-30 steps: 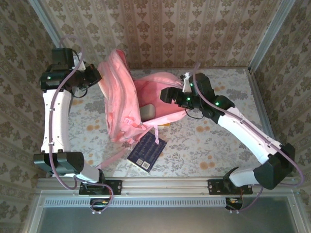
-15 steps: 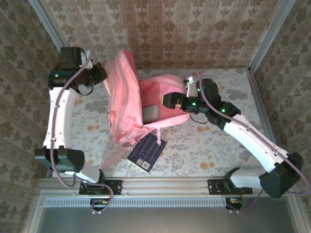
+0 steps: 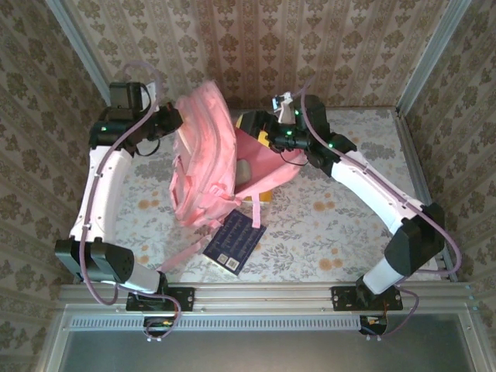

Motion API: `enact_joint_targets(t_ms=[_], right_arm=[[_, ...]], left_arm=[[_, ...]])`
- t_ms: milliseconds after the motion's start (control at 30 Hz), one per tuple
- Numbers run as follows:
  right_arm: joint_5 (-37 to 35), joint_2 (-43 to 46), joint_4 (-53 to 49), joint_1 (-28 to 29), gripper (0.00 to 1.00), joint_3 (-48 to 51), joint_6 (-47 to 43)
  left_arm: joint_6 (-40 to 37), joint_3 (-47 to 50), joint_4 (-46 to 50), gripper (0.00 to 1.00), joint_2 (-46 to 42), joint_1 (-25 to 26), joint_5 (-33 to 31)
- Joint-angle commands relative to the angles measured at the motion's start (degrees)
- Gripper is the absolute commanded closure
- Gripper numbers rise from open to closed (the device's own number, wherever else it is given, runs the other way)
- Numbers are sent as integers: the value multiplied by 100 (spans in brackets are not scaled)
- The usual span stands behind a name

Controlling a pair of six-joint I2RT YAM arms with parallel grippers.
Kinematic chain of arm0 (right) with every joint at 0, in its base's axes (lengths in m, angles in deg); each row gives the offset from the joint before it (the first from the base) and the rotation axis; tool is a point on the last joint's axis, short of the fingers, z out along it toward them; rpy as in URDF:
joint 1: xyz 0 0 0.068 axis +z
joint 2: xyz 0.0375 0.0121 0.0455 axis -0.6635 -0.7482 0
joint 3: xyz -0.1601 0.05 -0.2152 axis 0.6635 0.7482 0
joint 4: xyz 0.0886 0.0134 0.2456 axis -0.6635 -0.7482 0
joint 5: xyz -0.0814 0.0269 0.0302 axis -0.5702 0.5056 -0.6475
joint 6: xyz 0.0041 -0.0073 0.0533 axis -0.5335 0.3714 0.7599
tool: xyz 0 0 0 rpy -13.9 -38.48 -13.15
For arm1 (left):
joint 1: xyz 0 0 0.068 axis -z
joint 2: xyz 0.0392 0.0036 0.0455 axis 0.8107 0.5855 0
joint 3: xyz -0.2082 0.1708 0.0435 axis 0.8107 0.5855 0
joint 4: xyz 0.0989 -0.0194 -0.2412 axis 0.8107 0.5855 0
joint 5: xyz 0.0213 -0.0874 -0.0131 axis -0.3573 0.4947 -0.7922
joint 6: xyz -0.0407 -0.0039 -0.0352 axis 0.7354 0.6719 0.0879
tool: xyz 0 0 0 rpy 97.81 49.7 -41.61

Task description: Pack books, pencil case, and school supplies into a backpack

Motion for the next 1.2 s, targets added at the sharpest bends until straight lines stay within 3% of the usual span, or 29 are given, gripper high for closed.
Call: enact_joint_targets(t_ms=[0,100,167,300,467,700,833,867,1000,1167], right_arm=[[-581,816,-358,-1,1,-204,-369],[-954,1500,-825,-38,1,54,-839],[-966,1903,-837,-56,1,352,-1084],[-802,2307,-1191,-109,1,773,-1376],[-766,2501,-1730,-108,1,1389,-1678],[-716,2411,-2212,-72,3,2266,-1953],[-703,2430,-2051,28,4,2760,-1929],[-688,2421,-1981,60,4,2850,-1911],[-897,2162,-1884,385,5,3088,-1949],[-1136,1592,-1890,726,6,3115,-2067]], left_arm=[[-230,-725,-52,100,-260,-419,-1643],[-939,-1389,238,100,-228,-322,-2855],[-1189,-1651,266,100,-230,-333,-3277],[-1600,-2073,326,100,-43,-254,-3481],[-2231,-2169,312,100,300,227,-3366],[-2263,-1360,98,100,415,261,-1474],[-2287,-877,-125,100,447,164,-1698],[-2257,-776,-201,97,478,125,-1816],[-1790,-768,-83,55,809,-53,-1713],[-1015,-290,-107,44,420,220,-1132]])
